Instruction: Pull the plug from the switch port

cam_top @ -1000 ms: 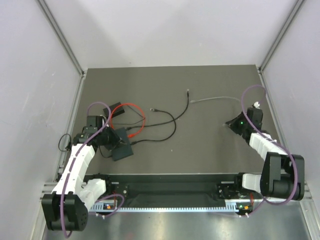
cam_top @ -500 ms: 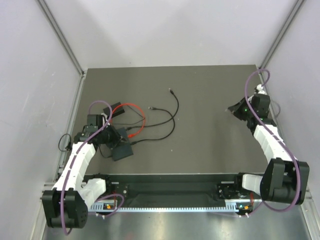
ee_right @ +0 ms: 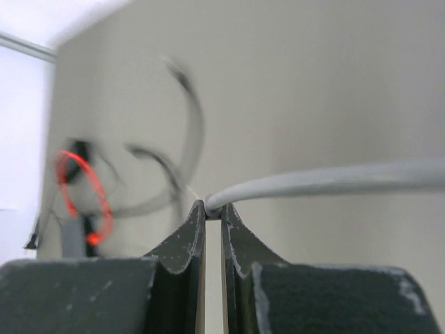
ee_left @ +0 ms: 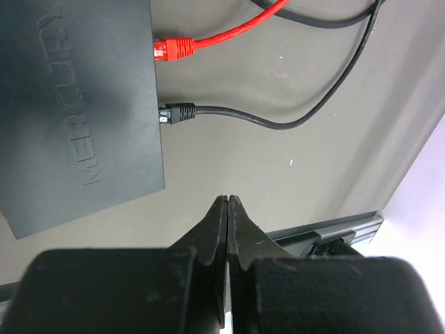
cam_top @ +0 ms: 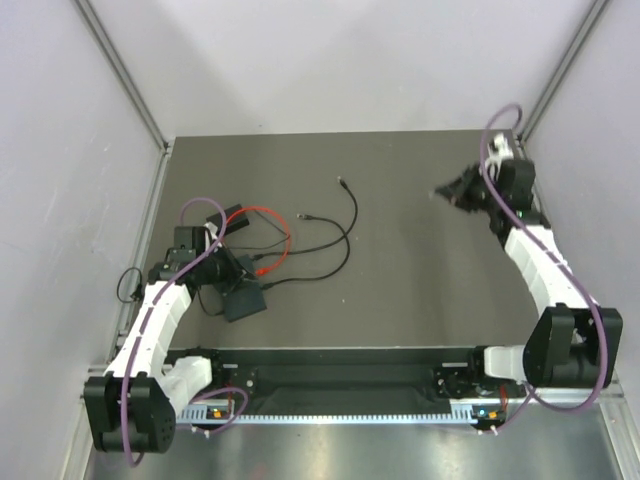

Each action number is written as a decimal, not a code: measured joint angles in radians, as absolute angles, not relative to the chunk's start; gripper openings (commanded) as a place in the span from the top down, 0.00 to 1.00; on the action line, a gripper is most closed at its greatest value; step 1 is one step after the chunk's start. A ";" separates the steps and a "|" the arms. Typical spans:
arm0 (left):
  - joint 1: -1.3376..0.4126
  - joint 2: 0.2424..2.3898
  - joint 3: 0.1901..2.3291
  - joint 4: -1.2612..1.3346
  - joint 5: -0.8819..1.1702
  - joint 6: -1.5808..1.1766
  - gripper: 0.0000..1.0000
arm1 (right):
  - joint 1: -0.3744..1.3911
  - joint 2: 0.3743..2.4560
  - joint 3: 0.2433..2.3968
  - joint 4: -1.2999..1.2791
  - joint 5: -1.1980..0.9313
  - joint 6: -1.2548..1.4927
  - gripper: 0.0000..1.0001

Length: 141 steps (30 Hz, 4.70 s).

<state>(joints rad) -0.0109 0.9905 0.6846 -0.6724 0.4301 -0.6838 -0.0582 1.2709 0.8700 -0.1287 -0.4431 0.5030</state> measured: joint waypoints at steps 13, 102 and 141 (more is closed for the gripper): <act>-0.011 0.991 0.685 -0.673 0.430 -0.669 1.00 | 0.084 1.330 1.245 -0.102 -0.414 0.461 1.00; -0.011 1.278 0.727 -0.718 -0.017 -0.724 1.00 | 1.171 2.132 0.917 0.946 0.285 1.298 0.60; -0.011 1.265 0.721 -0.726 -0.042 -0.739 1.00 | 1.182 2.262 0.989 1.003 0.336 1.544 0.72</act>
